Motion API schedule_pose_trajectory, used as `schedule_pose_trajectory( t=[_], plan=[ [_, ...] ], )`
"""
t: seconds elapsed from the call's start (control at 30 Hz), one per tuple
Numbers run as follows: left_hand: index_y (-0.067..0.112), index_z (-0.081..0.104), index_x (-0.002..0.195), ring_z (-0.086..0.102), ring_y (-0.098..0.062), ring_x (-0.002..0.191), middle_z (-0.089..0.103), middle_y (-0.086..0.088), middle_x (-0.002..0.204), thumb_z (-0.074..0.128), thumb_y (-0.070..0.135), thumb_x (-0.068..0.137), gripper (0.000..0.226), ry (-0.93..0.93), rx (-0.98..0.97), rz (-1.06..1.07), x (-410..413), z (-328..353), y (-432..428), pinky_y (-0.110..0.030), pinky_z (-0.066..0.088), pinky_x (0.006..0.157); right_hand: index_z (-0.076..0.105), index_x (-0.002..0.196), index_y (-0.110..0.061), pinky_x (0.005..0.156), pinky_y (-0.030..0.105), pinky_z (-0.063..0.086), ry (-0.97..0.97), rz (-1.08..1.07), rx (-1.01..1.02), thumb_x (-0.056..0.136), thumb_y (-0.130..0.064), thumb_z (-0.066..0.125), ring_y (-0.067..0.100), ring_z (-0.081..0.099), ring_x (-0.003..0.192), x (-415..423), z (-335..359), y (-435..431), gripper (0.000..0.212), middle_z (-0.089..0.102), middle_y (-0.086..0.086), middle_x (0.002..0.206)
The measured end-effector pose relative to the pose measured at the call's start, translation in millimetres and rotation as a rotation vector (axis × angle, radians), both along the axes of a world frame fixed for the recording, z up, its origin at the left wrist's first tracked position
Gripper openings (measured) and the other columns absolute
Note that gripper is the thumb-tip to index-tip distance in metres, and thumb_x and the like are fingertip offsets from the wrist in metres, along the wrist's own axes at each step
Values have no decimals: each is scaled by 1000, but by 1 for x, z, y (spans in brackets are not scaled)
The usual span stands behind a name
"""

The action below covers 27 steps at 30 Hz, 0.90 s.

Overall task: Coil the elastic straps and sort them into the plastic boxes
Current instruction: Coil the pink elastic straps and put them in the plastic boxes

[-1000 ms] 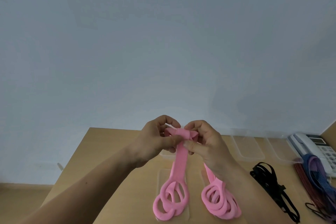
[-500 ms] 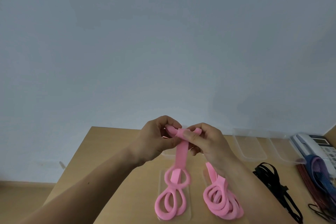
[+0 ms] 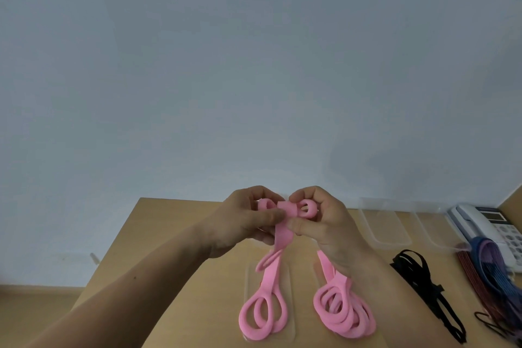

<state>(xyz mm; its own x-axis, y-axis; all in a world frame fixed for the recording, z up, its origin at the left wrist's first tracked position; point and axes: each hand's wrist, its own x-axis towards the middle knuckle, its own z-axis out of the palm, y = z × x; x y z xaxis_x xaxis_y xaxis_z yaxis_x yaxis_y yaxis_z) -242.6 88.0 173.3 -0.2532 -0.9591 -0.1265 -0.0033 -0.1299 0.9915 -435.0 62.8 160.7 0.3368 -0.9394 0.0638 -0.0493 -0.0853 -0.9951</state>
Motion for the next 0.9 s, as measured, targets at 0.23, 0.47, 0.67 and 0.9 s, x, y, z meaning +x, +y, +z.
schedule_pose_trajectory(
  t=[0.23, 0.47, 0.67, 0.9],
  plan=[
    [1, 61, 108, 70, -32, 84, 71, -22, 97, 69, -5, 86, 25, 29, -113, 0, -2, -3, 3, -38, 58, 76, 71, 91, -23, 66, 32, 51, -103, -19, 85, 63, -25, 79, 20, 62, 70, -6, 0, -1, 29, 70, 4, 94],
    [4, 63, 105, 71, -28, 88, 70, -20, 104, 68, -9, 85, 25, -39, -251, 49, -4, -5, 2, -29, 55, 74, 66, 92, -3, 56, 33, 50, 3, 10, 119, 77, -45, 73, 26, 66, 67, -1, 0, 2, 45, 73, 18, 79],
    [10, 63, 110, 73, -29, 82, 71, -12, 101, 78, 8, 83, 31, -72, -124, 130, -1, -6, 3, -32, 59, 72, 65, 89, -7, 54, 30, 49, 42, -71, 15, 66, -54, 76, 20, 58, 56, 2, 2, 3, 54, 68, 9, 66],
    [-1, 60, 107, 72, -33, 82, 75, -19, 92, 71, 16, 85, 29, -54, 24, 2, 2, 3, 3, -35, 58, 72, 65, 90, -17, 55, 27, 51, 59, -83, -47, 77, -39, 76, 17, 60, 58, 4, -2, 3, 27, 71, 4, 77]
  ],
)
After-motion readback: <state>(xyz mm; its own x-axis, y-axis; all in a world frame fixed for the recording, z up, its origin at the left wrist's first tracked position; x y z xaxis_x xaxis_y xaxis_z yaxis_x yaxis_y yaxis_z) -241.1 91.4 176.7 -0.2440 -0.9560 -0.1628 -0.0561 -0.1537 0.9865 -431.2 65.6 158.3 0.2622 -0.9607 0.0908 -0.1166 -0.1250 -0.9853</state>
